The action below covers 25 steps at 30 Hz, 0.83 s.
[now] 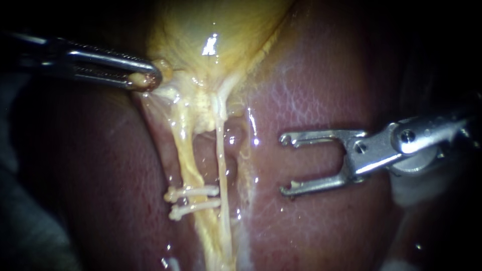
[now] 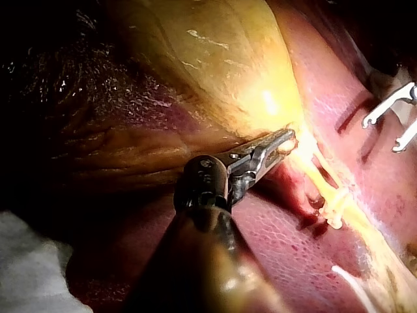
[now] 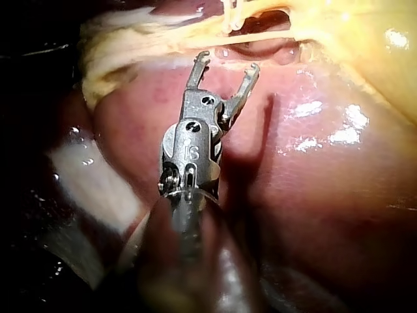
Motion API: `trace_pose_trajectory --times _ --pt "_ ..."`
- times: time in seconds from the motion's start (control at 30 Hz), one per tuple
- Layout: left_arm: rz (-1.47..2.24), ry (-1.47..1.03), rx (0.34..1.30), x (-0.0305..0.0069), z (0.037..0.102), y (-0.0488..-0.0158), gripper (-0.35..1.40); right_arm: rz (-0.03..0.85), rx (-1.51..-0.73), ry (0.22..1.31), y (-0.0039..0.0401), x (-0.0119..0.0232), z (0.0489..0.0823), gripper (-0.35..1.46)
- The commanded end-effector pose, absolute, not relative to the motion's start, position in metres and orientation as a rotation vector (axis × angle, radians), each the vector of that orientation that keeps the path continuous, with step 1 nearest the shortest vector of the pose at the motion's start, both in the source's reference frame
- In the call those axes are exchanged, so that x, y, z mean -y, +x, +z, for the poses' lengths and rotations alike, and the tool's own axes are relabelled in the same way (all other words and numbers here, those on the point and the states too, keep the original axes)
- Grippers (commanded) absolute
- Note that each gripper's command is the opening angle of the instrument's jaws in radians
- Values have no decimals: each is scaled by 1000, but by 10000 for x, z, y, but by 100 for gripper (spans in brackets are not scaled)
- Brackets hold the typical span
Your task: Going back second clip left tube
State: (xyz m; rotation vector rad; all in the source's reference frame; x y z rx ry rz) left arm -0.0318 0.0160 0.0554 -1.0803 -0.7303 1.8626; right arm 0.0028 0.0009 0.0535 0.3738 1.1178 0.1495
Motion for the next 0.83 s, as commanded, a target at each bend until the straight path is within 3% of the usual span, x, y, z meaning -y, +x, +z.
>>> trace_pose_trajectory --times 0.03,0.4,0.83 --pt "1863 -1081 727 -158 559 -321 -35 146 -1118 372 28 -8 535 49" --pt "1880 -1090 729 -146 609 -356 -35 129 -1121 363 24 -9 536 49" --pt "1885 -1093 732 -148 616 -350 -35 110 -1131 383 25 -7 535 50"
